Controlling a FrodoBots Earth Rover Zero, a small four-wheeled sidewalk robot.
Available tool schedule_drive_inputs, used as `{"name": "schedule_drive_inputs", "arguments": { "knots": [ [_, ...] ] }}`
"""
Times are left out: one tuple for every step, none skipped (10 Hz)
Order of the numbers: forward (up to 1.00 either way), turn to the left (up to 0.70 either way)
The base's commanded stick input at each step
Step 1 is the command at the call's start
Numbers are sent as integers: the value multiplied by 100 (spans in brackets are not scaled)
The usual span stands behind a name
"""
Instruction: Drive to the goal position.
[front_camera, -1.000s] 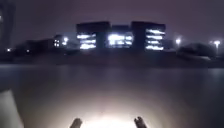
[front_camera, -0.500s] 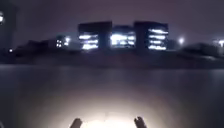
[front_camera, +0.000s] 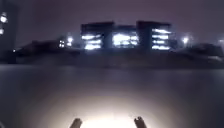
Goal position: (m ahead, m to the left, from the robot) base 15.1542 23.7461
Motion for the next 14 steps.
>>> {"name": "schedule_drive_inputs", "arguments": {
  "knots": [
    [100, 40],
    [100, 40],
    [100, 40],
    [100, 40],
    [100, 40],
    [100, 40],
    [100, 40],
    [100, 40],
    [100, 20],
    [100, 0],
    [100, 0],
    [100, 0],
    [100, 0],
    [100, 0]
  ]
}}
